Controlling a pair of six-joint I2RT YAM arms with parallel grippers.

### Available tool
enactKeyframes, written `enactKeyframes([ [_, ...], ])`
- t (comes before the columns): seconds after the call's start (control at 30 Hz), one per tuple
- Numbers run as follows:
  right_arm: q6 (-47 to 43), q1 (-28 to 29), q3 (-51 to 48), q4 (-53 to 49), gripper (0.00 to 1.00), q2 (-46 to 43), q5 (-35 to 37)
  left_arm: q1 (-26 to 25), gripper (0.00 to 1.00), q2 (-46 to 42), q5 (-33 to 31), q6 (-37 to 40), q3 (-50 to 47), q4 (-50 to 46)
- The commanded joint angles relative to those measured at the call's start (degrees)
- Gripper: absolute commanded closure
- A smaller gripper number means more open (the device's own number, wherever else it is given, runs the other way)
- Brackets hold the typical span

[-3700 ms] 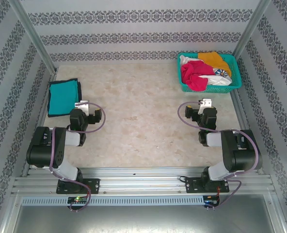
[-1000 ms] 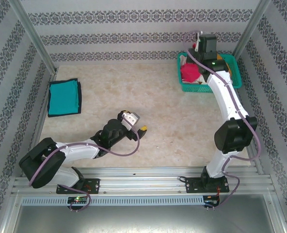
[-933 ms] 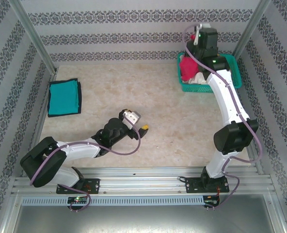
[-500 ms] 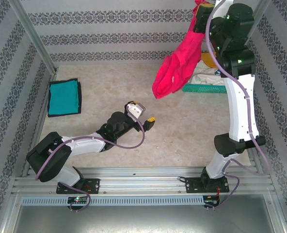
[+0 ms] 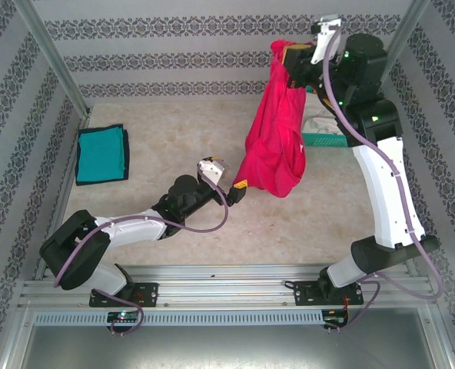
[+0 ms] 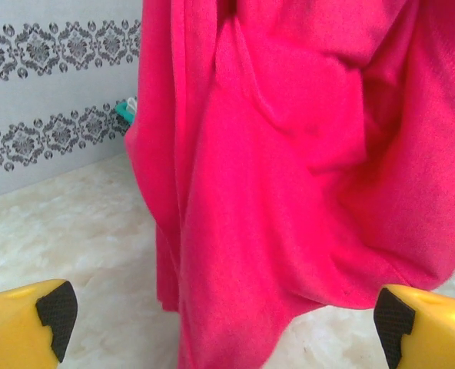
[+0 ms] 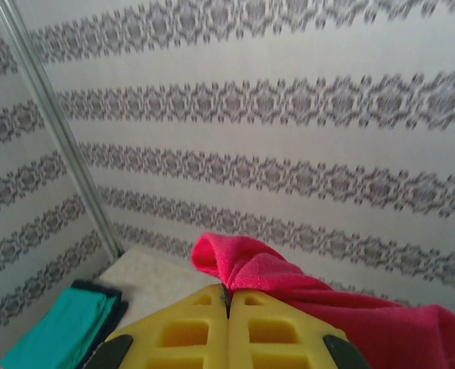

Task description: Fold and stack the t-shirts

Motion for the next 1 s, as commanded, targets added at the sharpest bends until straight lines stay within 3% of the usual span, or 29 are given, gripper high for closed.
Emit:
enactKeyframes([
  [0.0,1.09,1.52,-3.40,4.17,1.00,-2.49,-0.99,-0.63,0.00,-2.81,-0.53,-3.14,-1.35,1.23],
  [0.17,2.53,6.34,-12.20,8.81,1.00,-4.57,2.18,-0.63,0.00,-5.49,0.48,-7.05,-0.55,0.26],
  [0.37,2.47,16.58,-15.16,12.87,1.00,-0.44,11.93,-0.55,0.00,-17.59,-6.53,-6.80,-6.47,-5.41],
  [0.6,5.48,25.58,-1.35,13.17,0.99,17.25,13.72,-0.46,0.00,-36.91,-16.53,-10.28,-13.73,-22.64],
  [0.63,6.17,26.40,2.19,12.53,0.91,20.46,12.77,-0.46,0.00,-39.36,-17.82,-11.52,-15.19,-23.94],
  [0.77,6.34,27.77,11.59,9.93,0.38,27.34,11.04,-0.40,0.00,-45.43,-21.52,-17.02,-18.73,-29.18],
  [0.87,4.47,26.95,6.67,12.21,0.17,24.89,15.59,-0.45,0.00,-45.90,-23.89,-19.37,-19.72,-30.90],
  [0.97,4.00,23.29,-2.80,15.66,0.13,21.43,18.69,-0.37,0.00,-42.84,-25.13,-19.98,-19.38,-30.18],
])
